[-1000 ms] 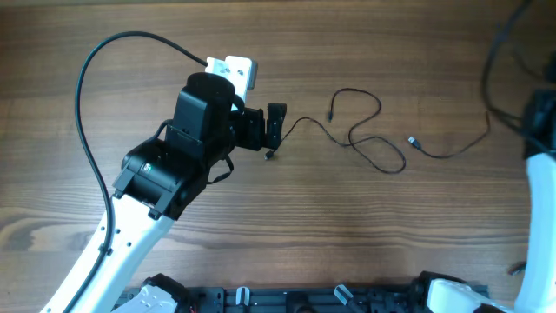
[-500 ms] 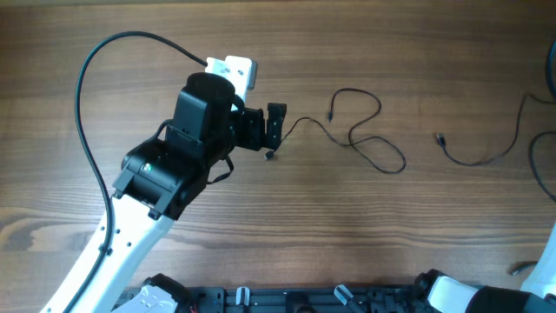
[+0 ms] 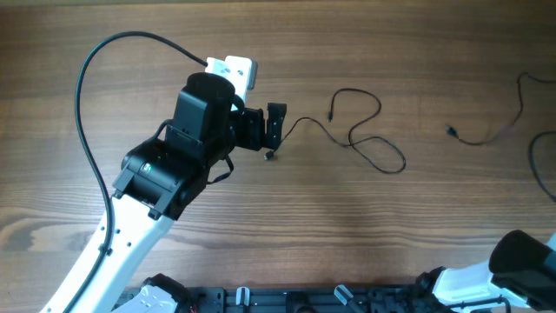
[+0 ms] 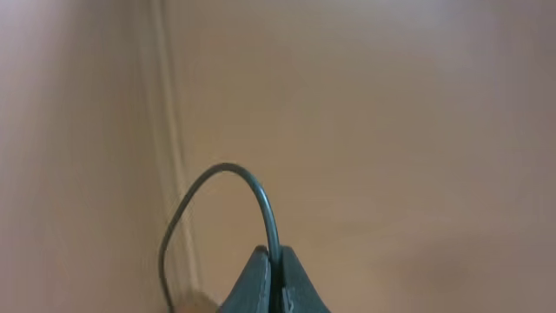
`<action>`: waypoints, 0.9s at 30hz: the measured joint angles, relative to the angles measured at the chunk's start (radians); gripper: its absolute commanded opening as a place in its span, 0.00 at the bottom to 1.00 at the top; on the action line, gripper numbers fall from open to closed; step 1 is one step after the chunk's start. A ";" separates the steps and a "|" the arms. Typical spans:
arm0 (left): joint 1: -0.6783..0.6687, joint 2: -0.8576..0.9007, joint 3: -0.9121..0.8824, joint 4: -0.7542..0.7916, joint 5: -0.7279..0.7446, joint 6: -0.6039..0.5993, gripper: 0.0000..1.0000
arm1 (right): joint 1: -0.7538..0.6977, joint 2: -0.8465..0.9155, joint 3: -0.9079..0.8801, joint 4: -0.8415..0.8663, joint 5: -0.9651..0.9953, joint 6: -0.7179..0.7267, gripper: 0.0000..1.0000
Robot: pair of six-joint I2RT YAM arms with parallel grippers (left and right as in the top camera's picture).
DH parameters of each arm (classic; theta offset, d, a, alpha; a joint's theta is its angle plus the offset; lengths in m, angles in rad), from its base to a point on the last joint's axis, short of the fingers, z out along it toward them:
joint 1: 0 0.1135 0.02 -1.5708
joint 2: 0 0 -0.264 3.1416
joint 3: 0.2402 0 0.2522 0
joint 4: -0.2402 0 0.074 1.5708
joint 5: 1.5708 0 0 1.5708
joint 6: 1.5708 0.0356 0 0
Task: Untangle cables
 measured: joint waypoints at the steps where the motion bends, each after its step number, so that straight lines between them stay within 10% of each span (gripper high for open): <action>1: 0.000 0.000 0.000 -0.001 0.000 0.000 1.00 | -0.010 0.012 0.004 -0.027 0.000 0.000 0.04; 13: 0.000 0.000 0.000 0.000 0.000 0.000 1.00 | -0.102 0.401 0.007 -0.492 -0.251 0.215 0.08; 14: 0.000 0.000 0.000 0.000 0.000 0.000 1.00 | -0.102 0.422 0.007 -0.506 -0.273 0.217 0.12; 19: 0.000 0.000 0.000 0.000 0.000 0.000 1.00 | -0.102 0.460 0.006 -0.549 -0.351 0.230 1.00; 27: 0.000 0.000 0.000 0.000 0.000 0.000 1.00 | -0.103 0.460 0.006 -0.612 -0.505 0.130 1.00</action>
